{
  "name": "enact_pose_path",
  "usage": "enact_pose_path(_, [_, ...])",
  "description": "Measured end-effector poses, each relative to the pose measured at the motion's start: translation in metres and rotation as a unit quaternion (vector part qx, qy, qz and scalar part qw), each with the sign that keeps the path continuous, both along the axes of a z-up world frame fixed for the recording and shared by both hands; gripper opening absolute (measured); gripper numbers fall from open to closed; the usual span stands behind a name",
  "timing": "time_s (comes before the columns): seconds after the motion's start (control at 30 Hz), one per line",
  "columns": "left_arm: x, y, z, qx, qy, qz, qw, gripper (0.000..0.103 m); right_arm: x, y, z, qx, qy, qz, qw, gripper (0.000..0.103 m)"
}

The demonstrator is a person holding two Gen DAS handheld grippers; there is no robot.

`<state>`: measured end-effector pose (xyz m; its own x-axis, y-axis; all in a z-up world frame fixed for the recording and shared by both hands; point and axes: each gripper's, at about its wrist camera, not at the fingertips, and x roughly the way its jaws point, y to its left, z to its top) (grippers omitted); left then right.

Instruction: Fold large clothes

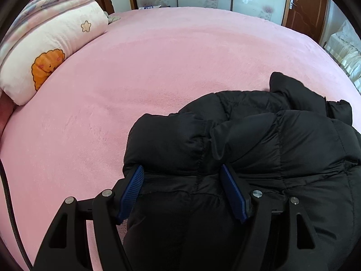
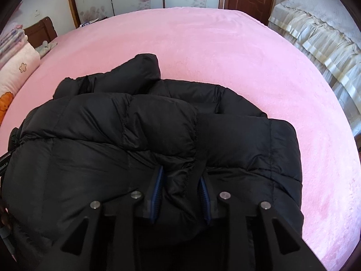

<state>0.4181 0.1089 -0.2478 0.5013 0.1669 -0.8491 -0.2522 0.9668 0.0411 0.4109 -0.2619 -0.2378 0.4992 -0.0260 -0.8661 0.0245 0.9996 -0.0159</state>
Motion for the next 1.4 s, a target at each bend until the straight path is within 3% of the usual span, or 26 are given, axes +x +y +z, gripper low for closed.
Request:
enact_pose_path(0.17, [-0.008, 0.000, 0.020, 0.005, -0.001, -0.021, 0.9998, 0.069, -0.004, -0.007, 0.011, 0.007, 0.007, -0.003, 1.000, 0.043])
enact_pose_path(0.37, [-0.039, -0.011, 0.073, -0.007, -0.077, -0.057, 0.9954, 0.069, -0.028, -0.011, 0.057, 0.039, -0.044, 0.011, 0.998, 0.046])
enact_pose_path(0.5, [-0.040, -0.035, 0.091, -0.047, -0.096, -0.074, 0.9915, 0.069, -0.034, 0.017, 0.082, 0.075, -0.072, 0.040, 0.994, 0.048])
enact_pose_path(0.63, [-0.028, -0.055, 0.081, -0.064, -0.086, -0.075, 0.9914, 0.069, -0.024, 0.068, 0.091, 0.076, -0.085, 0.078, 0.990, 0.048])
enact_pose_path(0.73, [-0.016, -0.068, 0.063, -0.090, -0.068, -0.072, 0.9910, 0.068, -0.010, 0.098, 0.079, 0.076, -0.072, 0.096, 0.990, 0.048])
enact_pose_path(0.83, [-0.007, -0.075, 0.045, -0.090, -0.056, -0.068, 0.9921, 0.068, 0.005, 0.110, 0.058, 0.071, -0.051, 0.095, 0.992, 0.048])
enact_pose_path(1.03, [0.007, -0.079, 0.020, -0.071, -0.036, -0.070, 0.9944, 0.071, 0.020, 0.073, 0.026, 0.018, -0.037, 0.055, 0.998, 0.045])
enact_pose_path(1.27, [0.009, -0.084, 0.011, -0.054, -0.031, -0.077, 0.9950, 0.072, 0.019, 0.013, 0.014, 0.015, -0.036, 0.017, 0.999, 0.045])
enact_pose_path(1.4, [0.006, -0.086, 0.018, -0.052, -0.029, -0.078, 0.9951, 0.072, 0.017, 0.008, 0.015, 0.037, -0.026, 0.016, 0.999, 0.046])
